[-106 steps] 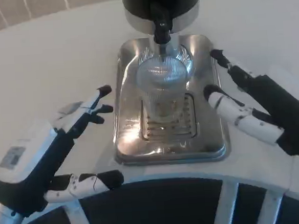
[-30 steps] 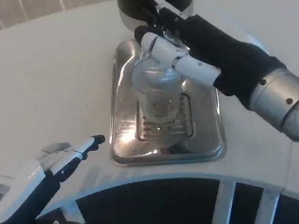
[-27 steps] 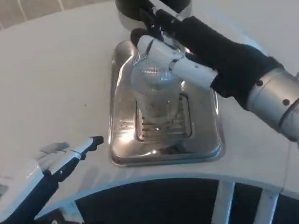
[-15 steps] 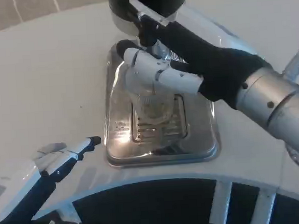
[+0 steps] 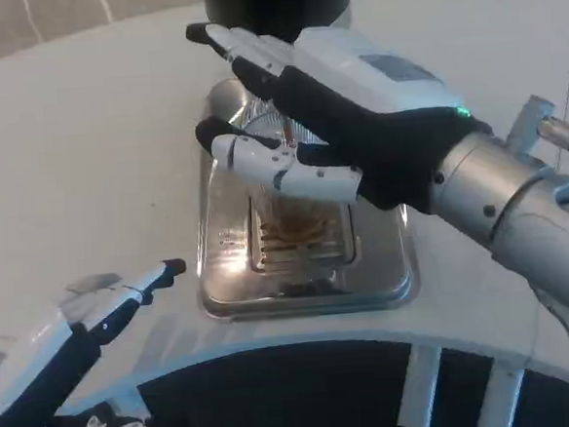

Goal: Grasp the cup under the faucet to collect the drink, then remove the cup.

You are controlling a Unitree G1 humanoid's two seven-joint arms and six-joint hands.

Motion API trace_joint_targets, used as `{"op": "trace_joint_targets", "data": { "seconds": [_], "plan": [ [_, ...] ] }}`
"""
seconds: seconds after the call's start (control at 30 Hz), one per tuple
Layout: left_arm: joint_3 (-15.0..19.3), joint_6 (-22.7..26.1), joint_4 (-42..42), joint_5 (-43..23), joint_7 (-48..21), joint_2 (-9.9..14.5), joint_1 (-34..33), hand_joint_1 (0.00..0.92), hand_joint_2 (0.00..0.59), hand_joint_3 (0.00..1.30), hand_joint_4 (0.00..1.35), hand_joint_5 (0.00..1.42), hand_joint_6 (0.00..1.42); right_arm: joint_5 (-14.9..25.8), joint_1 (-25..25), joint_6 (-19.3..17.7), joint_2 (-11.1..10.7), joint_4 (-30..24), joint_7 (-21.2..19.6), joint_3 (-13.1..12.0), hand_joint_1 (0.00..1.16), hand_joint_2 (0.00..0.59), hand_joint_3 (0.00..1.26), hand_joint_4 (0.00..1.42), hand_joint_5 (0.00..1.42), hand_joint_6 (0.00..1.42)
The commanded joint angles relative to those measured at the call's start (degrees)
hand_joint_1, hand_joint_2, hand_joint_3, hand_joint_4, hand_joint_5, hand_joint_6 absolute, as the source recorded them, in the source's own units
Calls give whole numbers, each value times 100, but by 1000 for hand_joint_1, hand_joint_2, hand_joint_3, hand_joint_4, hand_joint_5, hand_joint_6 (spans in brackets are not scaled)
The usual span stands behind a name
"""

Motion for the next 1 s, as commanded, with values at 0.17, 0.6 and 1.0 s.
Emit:
{"op": "trace_joint_targets", "data": {
  "seconds": [0.17, 0.6, 1.0],
  "plan": [
    [-150, 756, 100, -503, -212, -408, -296, 38, 38, 4, 61, 235, 144, 81, 204, -324, 112, -52, 343, 125, 0, 457, 0, 0, 0, 0],
    [-494, 1534, 102, -192, 63, -1145, -887, 178, 26, 0, 0, 240, 158, 8, 259, -219, 182, -109, 445, 56, 0, 461, 0, 0, 0, 0],
    [-688, 1450, 635, -245, 397, -1587, -1497, 273, 38, 0, 0, 249, 114, -32, 311, -218, 270, -28, 460, -32, 0, 471, 0, 0, 0, 0]
  ]
}}
